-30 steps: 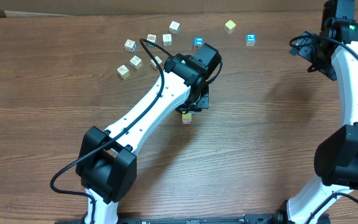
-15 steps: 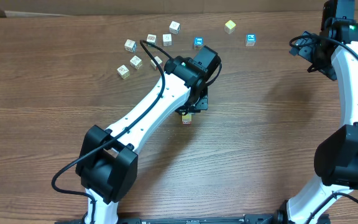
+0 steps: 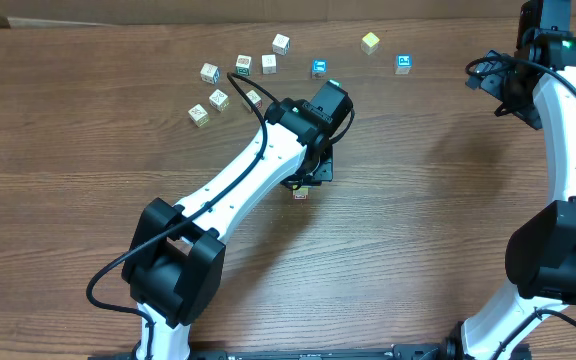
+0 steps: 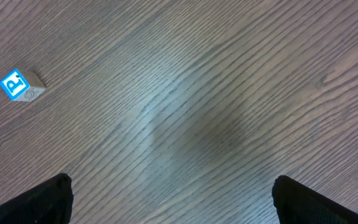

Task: Form a tower
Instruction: 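Lower the held Y block onto the top of the stack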

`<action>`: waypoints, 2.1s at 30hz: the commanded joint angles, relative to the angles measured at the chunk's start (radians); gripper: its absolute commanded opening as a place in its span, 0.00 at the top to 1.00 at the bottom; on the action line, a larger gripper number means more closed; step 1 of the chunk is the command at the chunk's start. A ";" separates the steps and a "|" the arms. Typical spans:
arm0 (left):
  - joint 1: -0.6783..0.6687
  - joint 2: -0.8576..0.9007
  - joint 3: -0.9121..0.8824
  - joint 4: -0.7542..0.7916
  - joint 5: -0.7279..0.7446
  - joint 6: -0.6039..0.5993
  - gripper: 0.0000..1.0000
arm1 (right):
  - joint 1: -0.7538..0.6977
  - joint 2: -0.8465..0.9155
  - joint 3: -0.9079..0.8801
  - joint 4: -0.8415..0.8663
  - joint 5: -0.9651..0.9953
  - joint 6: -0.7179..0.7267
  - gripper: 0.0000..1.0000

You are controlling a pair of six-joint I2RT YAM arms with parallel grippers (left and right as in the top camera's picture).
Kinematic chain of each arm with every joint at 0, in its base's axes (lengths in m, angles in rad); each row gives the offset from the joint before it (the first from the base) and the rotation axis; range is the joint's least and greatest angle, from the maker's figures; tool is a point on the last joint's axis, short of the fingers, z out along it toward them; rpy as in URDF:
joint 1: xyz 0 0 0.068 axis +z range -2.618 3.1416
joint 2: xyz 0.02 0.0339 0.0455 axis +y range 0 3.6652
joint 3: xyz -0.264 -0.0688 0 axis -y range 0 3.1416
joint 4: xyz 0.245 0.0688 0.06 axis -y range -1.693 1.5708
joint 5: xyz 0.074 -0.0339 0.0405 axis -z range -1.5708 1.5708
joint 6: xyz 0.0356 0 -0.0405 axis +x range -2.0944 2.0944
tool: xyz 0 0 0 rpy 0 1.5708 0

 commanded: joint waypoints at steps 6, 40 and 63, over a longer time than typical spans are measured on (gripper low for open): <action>0.002 -0.017 -0.038 0.024 -0.022 -0.019 0.81 | -0.002 -0.006 0.005 0.003 0.003 0.000 0.00; 0.001 -0.017 -0.038 0.026 -0.047 -0.020 0.77 | -0.002 -0.006 0.005 0.003 0.003 0.000 0.00; 0.001 -0.017 -0.038 0.026 -0.042 -0.020 0.69 | -0.002 -0.006 0.005 0.003 0.003 0.000 0.00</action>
